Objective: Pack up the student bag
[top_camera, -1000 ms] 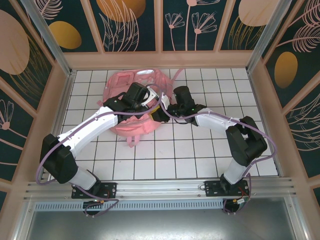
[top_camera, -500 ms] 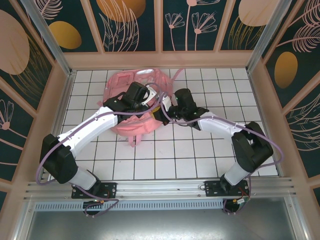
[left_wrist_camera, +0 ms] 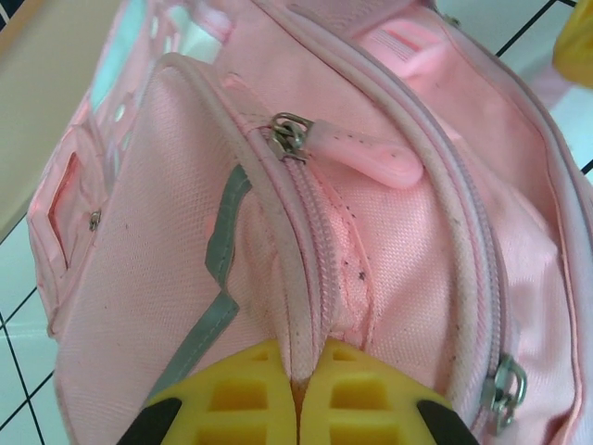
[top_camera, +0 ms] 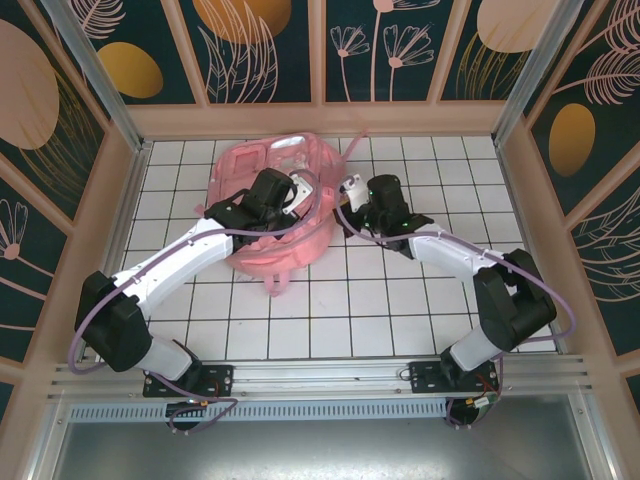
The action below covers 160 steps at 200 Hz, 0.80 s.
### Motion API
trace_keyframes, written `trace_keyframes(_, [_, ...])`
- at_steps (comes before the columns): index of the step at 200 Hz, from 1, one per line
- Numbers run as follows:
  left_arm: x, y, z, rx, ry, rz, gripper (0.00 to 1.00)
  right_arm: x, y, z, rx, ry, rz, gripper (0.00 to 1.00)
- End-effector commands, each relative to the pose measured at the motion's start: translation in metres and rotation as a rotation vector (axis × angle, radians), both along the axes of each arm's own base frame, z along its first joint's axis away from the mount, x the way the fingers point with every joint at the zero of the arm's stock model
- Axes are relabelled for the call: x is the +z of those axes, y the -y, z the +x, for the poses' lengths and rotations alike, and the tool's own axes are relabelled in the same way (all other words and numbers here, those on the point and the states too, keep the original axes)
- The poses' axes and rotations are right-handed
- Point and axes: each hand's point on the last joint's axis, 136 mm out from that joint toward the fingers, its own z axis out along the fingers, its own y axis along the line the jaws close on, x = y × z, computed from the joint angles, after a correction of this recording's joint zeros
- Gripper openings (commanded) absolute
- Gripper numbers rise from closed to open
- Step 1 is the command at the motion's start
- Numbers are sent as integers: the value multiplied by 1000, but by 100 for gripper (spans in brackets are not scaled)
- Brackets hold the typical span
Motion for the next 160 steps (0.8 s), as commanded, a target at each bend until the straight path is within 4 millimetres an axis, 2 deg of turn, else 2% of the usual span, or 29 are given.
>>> trace_keyframes(1, [43,9,8,5,114,-107,0,24,3,-5,9,72,4,0])
trace_keyframes(15, [40,11,9,1,109,-108,0,24,4,-8,18,65,2,0])
trace_keyframes(27, [39,14,8,-12,102,-119,0,21,-4,-19,87,13,11,0])
trace_keyframes(40, [41,19,7,-30,95,-136,0,19,-15,-32,154,-79,56,18])
trace_keyframes(49, [41,20,7,-34,93,-144,0,22,-22,-35,168,-130,90,35])
trace_keyframes(67, [41,24,8,-45,85,-154,0,24,-39,-46,166,-195,141,46])
trace_keyframes(91, [36,36,7,-80,58,-190,0,29,-51,-54,137,-228,212,49])
trace_keyframes(133, [34,46,11,-97,46,-220,0,20,-70,-62,119,-274,222,51])
trace_keyframes(160, [39,49,13,-102,55,-231,0,6,-68,-57,52,-288,193,42])
